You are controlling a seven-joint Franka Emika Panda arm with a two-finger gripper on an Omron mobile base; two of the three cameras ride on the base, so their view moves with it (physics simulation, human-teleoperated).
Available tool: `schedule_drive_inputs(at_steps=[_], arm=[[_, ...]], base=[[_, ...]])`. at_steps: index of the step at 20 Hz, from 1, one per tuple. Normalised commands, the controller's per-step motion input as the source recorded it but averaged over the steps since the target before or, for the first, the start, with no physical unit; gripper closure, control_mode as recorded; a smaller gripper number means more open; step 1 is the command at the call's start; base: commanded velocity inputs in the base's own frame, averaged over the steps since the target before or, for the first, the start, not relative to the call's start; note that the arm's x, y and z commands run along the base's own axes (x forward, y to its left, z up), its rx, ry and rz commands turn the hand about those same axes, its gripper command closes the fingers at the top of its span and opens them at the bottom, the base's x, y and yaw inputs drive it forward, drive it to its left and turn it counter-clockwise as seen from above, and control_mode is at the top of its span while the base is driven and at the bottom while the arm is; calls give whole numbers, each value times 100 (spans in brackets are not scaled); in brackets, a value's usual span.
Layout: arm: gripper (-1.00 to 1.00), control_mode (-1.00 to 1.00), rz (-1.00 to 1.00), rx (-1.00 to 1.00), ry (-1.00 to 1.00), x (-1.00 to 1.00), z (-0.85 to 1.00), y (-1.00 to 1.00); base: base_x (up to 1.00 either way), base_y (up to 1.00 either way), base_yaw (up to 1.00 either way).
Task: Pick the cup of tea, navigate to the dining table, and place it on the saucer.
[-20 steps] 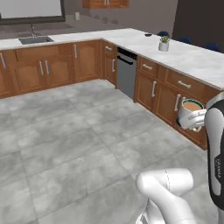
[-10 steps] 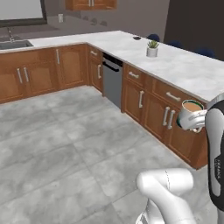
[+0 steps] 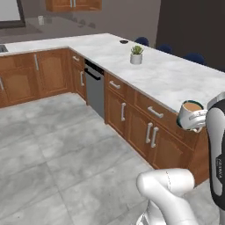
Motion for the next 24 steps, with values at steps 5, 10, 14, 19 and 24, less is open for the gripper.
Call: schedule_drive_inputs(at_steps=[5, 10, 14, 19, 24], arm=[[100, 100, 0, 0, 0, 0, 0, 0], [100, 100, 0, 0, 0, 0, 0, 0], [100, 100, 0, 0, 0, 0, 0, 0], [100, 100, 0, 0, 0, 0, 0, 0], [100, 100, 0, 0, 0, 0, 0, 0]], base=[[27, -100, -13], [22, -100, -13], [6, -100, -16], [59, -100, -10], [95, -100, -3]])
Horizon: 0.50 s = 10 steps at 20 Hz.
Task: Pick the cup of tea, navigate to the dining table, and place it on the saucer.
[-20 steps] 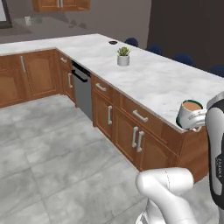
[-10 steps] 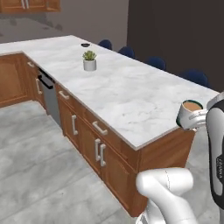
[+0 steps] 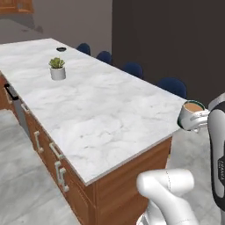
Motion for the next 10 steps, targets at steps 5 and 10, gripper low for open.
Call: schedule_drive_inputs(at_steps=[5, 10], arm=[[100, 100, 0, 0, 0, 0, 0, 0], [100, 100, 0, 0, 0, 0, 0, 0]], base=[[93, -100, -2], [82, -100, -4]])
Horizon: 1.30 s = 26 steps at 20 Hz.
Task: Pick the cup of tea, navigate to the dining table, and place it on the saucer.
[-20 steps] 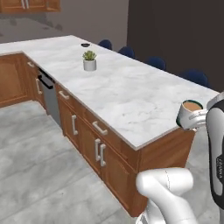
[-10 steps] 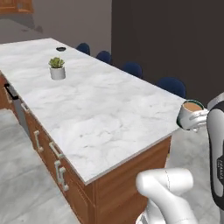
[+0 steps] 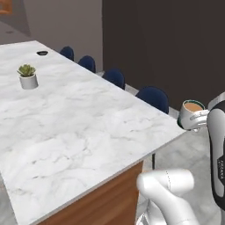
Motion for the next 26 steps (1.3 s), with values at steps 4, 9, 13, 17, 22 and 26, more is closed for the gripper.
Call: schedule_drive_inputs(at_steps=[4, 9, 13, 17, 22, 26], arm=[[100, 100, 0, 0, 0, 0, 0, 0], [100, 100, 0, 0, 0, 0, 0, 0], [100, 100, 0, 0, 0, 0, 0, 0], [100, 100, 0, 0, 0, 0, 0, 0], [100, 100, 0, 0, 0, 0, 0, 0], [100, 100, 0, 0, 0, 0, 0, 0]], base=[[57, -100, -5], [65, -100, -1], [61, -100, 0], [57, -100, 0], [73, -100, 5], [94, -100, 18]])
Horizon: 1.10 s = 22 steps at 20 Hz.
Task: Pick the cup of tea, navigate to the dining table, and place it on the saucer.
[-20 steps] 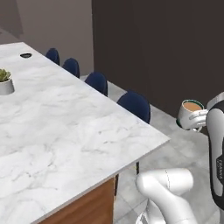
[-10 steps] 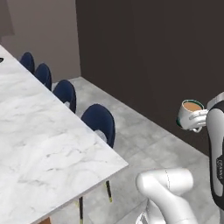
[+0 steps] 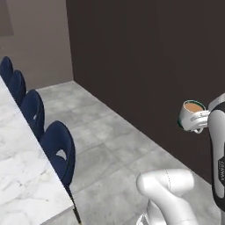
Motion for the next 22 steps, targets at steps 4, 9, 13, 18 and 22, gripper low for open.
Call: schedule_drive_inputs(at_steps=[4, 9, 13, 18, 22], arm=[[100, 100, 0, 0, 0, 0, 0, 0], [100, 100, 0, 0, 0, 0, 0, 0], [100, 100, 0, 0, 0, 0, 0, 0], [100, 100, 0, 0, 0, 0, 0, 0], [100, 100, 0, 0, 0, 0, 0, 0]], base=[[97, -100, 27], [97, -100, 37], [98, -96, 50], [100, -90, 52], [100, -91, 53]])
